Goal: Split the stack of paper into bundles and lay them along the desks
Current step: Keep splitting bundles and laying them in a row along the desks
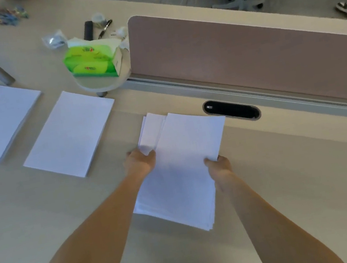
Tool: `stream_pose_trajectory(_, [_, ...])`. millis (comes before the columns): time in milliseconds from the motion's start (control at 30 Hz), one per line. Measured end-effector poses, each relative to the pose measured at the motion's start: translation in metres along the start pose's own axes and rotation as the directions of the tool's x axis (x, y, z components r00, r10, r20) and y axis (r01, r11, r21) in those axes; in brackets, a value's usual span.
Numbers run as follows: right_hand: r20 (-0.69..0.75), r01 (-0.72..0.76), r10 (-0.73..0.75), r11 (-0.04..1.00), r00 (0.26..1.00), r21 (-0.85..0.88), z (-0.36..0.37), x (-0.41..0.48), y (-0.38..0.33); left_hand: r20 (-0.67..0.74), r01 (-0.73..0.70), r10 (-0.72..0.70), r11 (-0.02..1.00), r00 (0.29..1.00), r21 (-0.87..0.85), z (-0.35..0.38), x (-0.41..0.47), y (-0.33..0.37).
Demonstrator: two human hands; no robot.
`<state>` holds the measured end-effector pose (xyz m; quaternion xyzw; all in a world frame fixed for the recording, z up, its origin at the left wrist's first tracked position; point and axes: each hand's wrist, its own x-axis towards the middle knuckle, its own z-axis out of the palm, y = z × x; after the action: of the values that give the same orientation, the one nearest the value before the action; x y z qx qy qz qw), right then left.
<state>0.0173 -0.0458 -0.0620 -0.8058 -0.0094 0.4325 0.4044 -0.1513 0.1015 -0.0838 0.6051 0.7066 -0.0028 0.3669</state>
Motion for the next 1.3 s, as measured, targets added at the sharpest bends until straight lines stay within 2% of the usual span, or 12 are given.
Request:
stream_pose_trajectory(233, [-0.003, -0.057, 0.058, 0.996, 0.998, 0.075, 0.068, -0.005, -0.017, 0.049, -0.106, 0.106, 0.994, 0.993, -0.022, -0.048, 0.040, -0.028])
stream_pose_trajectory(400, [-0.018, -0.028, 0.030, 0.995, 0.999, 0.095, 0.095, -0.011, -0.027, 0.113, -0.123, 0.130, 0.990, 0.985, -0.067, -0.072, 0.060, -0.036])
stream_pose_trajectory(600, [-0.049, 0.155, -0.160, 0.984, 0.986, -0.085, 0.096, -0.028, -0.036, -0.052, -0.229, 0.226, 0.972, 0.973, -0.047, -0.085, 0.041, -0.034])
stream_pose_trajectory(700, [-0.013, 0.278, -0.280, 0.957, 0.960, -0.077, 0.075, -0.039, -0.038, 0.013, -0.244, 0.246, 0.966, 0.969, -0.087, -0.084, 0.023, -0.024])
stream_pose_trajectory(800, [0.015, 0.383, -0.384, 0.923, 0.923, 0.039, 0.041, -0.054, -0.043, 0.061, -0.289, 0.301, 0.945, 0.952, -0.152, -0.083, 0.000, -0.003])
stream_pose_trajectory(900, [-0.014, 0.464, -0.466, 0.877, 0.885, 0.122, -0.005, -0.069, -0.051, 0.104, -0.321, 0.363, 0.902, 0.926, -0.287, -0.088, -0.021, 0.027])
stream_pose_trajectory(933, [-0.023, 0.487, -0.489, 0.864, 0.872, 0.124, -0.022, -0.073, -0.053, 0.145, -0.325, 0.398, 0.872, 0.906, -0.366, -0.091, -0.031, 0.039])
stream_pose_trajectory(1033, [-0.083, 0.563, -0.557, 0.816, 0.827, 0.130, -0.072, -0.085, -0.052, 0.221, -0.305, 0.563, 0.689, 0.796, -0.657, -0.086, -0.073, 0.072])
stream_pose_trajectory(1100, [-0.124, 0.620, -0.607, 0.764, 0.785, 0.177, -0.102, -0.096, -0.049, 0.207, -0.269, 0.601, 0.604, 0.772, -0.750, -0.071, -0.108, 0.092])
stream_pose_trajectory(1200, [-0.190, 0.659, -0.632, 0.706, 0.751, 0.260, -0.139, -0.108, -0.032, 0.183, -0.301, 0.602, 0.611, 0.777, -0.732, -0.035, -0.149, 0.108])
stream_pose_trajectory(1300, [-0.238, 0.603, -0.553, 0.733, 0.798, 0.317, -0.164, -0.101, 0.002, 0.238, -0.319, 0.572, 0.702, 0.785, -0.637, 0.000, -0.166, 0.098])
